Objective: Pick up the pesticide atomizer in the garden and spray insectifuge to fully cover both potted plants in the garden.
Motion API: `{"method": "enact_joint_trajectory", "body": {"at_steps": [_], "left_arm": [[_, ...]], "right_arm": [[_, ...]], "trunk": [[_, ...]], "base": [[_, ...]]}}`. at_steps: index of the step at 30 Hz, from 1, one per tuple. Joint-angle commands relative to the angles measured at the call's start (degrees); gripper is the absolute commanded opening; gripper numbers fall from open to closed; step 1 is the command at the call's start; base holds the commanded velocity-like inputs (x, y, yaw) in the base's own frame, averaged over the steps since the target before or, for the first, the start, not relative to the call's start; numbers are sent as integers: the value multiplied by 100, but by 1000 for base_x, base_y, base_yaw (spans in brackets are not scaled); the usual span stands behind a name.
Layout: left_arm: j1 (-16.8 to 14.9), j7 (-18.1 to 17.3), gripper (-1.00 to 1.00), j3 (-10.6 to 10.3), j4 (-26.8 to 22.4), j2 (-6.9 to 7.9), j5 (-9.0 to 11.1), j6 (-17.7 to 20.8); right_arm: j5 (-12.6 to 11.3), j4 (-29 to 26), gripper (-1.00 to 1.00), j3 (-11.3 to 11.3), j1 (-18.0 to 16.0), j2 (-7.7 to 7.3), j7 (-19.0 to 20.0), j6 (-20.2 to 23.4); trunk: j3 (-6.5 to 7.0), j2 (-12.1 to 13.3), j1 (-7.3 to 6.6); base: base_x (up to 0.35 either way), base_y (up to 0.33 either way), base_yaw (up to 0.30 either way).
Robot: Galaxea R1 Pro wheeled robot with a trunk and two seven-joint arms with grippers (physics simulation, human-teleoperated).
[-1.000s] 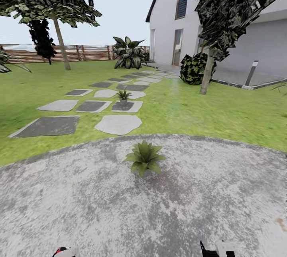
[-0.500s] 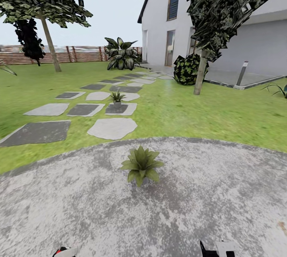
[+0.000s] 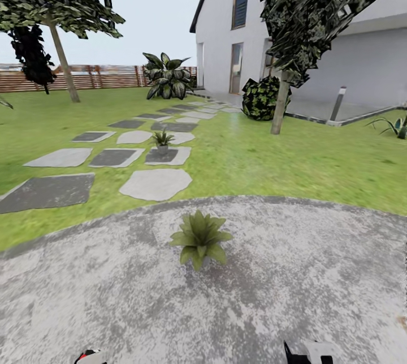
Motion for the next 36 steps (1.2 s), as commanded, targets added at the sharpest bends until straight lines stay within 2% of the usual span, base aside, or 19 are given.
{"method": "enact_joint_trajectory", "body": {"at_steps": [1,19,25,29,34,35,36], "left_arm": [[-3,40,-100,-4,5,0,-33,-15],[-3,37,-100,-4,5,-8,-37,-23],[-3,31,-100,-37,5,-4,-44,-24],[-3,29,-100,-293,5,8,-49,-17],[-28,-189,-100,-849,-2,77,-50,5],[-32,-395,-100,-1005,-3,92,-53,14],[-33,-845,-100,-1243,-4,132,-64,31]], "right_arm": [[3,6,100,1,-5,-1,0,-19],[2,10,100,1,-5,-2,-1,-19],[-7,4,100,1,-5,-3,-8,-19],[26,4,100,13,-5,-3,23,-19],[46,-42,100,76,-5,3,49,-4],[82,-70,100,152,-5,4,54,0],[204,-179,100,339,-7,3,59,3]], "trunk": [[-5,-2,2],[-5,-2,2],[-5,-2,2],[-5,-2,2],[-5,-2,2],[-5,-2,2],[-5,-2,2]], "base": [[282,235,-257],[236,258,-262],[48,63,-214],[3,4,-38],[0,1,-6],[0,0,-1],[0,0,0]]}}
